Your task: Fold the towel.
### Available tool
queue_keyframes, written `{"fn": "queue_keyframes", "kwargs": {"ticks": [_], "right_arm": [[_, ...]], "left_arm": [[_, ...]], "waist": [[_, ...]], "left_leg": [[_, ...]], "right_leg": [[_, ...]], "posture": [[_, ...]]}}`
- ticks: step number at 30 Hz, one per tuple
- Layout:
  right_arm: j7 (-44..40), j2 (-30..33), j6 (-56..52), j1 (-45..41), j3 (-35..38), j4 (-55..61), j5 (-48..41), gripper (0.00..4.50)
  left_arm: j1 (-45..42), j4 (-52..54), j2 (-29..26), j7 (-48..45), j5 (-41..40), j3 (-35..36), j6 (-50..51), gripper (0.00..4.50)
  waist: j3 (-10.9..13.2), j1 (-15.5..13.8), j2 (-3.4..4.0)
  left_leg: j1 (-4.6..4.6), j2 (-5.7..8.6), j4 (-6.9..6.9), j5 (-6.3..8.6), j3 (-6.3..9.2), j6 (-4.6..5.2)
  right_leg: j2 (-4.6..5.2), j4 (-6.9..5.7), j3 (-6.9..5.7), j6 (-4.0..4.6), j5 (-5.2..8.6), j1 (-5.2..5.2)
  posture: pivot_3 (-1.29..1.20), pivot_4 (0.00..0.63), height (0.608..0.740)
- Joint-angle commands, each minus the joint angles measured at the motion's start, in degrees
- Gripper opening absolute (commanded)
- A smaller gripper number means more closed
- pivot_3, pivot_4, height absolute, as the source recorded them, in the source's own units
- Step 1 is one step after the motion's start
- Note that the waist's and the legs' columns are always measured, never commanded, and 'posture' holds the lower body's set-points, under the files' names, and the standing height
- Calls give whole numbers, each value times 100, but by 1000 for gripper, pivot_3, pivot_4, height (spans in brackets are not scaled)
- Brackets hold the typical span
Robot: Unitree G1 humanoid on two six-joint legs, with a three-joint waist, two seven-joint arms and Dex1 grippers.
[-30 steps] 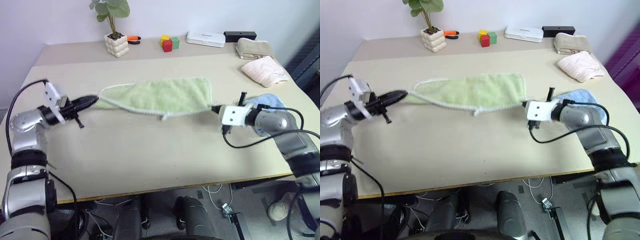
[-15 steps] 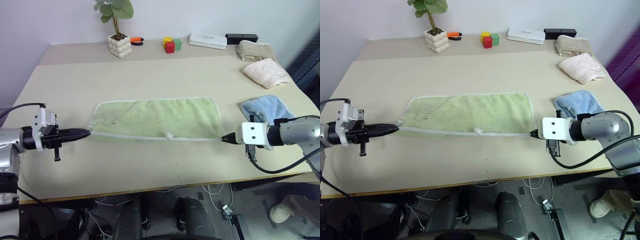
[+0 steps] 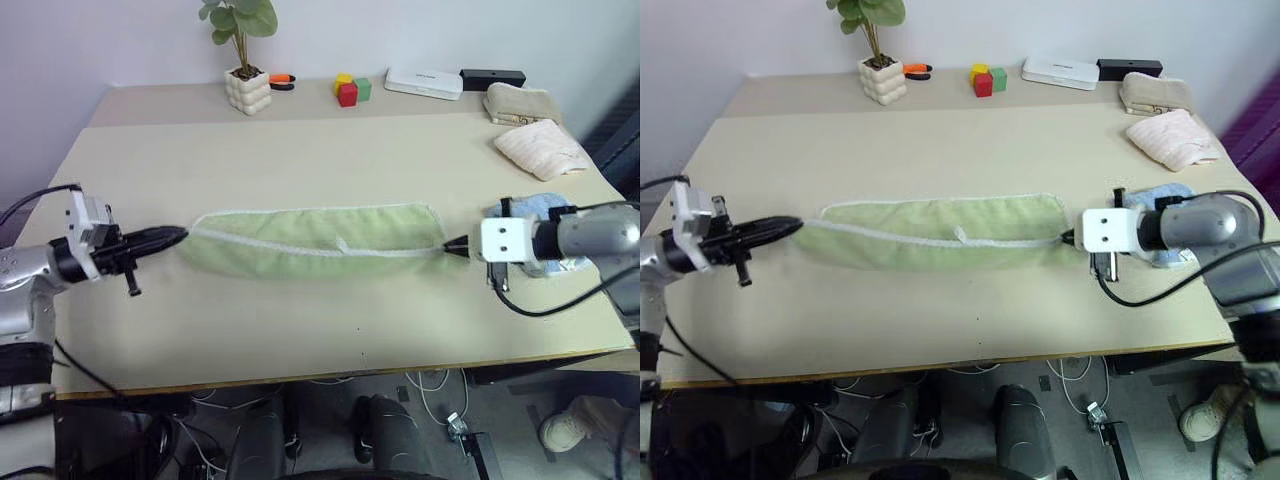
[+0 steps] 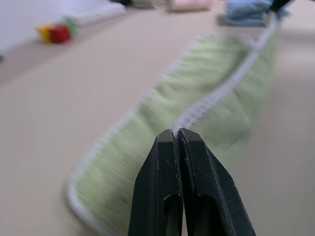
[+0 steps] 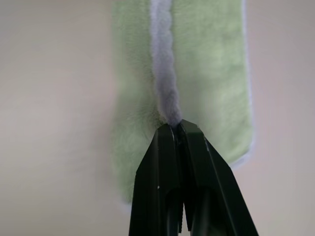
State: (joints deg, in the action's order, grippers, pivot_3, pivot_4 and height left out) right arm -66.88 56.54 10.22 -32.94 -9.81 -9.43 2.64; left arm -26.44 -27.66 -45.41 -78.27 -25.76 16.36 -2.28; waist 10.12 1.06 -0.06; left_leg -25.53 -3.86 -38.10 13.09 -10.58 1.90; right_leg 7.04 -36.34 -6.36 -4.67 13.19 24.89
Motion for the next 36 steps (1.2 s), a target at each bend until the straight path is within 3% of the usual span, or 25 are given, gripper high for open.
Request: {"fn": "queue_keyframes", "kwargs": {"ticks": [1, 8, 17, 29, 34, 35, 36], "right_arm": [[293, -214, 645, -557, -193, -757, 527, 51], [1014, -763, 1407, -1483, -547, -2151, 1288, 51], [1561, -1098, 1911, -2049, -685, -3119, 1671, 51], [2369, -1623, 2357, -2532, -784, -4111, 2058, 51], [2463, -1792, 2458, -2567, -856, -4283, 2135, 51], [2386, -1826, 2404, -2568, -860, -4329, 2092, 17], [2420, -1847, 2361, -2569, -846, -4374, 2077, 272]], "left_arm": [[-477, -633, 92, 307, 232, -5, -455, 0], [-1239, -1872, 460, 792, 724, -194, -1365, 0], [-1659, -2987, 454, 1203, 1035, -166, -1935, 0], [-1669, -3418, 577, 1520, 1124, -168, -2057, 0], [-1712, -3494, 625, 1559, 1051, -124, -1658, 0], [-1718, -3492, 632, 1555, 1045, -122, -1582, 285], [-1715, -3473, 643, 1482, 999, -101, -1459, 594]], "waist": [[0, 2, 0], [0, 13, 0], [1, 19, 1], [0, 82, 1], [0, 151, 1], [0, 155, 1], [1, 158, 1]], "left_leg": [[0, 1, 0, -1, -10, 0], [0, 0, -1, -5, -22, -3], [1, -2, -1, -6, -24, -6], [2, -1, 0, -7, -24, -6], [3, -1, 0, -8, -24, -7], [4, -1, 0, -8, -23, -8], [6, -1, 0, -9, -24, -9]], "right_leg": [[-2, 0, 0, -2, -1, 0], [-7, -3, 0, -11, -4, -1], [-10, -5, 1, -16, -5, -1], [-11, -12, 1, -20, -5, -2], [-11, -21, 1, -21, -5, -2], [-11, -22, 1, -22, -5, -1], [-11, -25, 2, -23, -4, -2]], "posture": [[0, 150, 740], [0, 150, 740], [0, 150, 740], [0, 150, 740], [0, 150, 740], [0, 150, 740], [0, 150, 740]]}}
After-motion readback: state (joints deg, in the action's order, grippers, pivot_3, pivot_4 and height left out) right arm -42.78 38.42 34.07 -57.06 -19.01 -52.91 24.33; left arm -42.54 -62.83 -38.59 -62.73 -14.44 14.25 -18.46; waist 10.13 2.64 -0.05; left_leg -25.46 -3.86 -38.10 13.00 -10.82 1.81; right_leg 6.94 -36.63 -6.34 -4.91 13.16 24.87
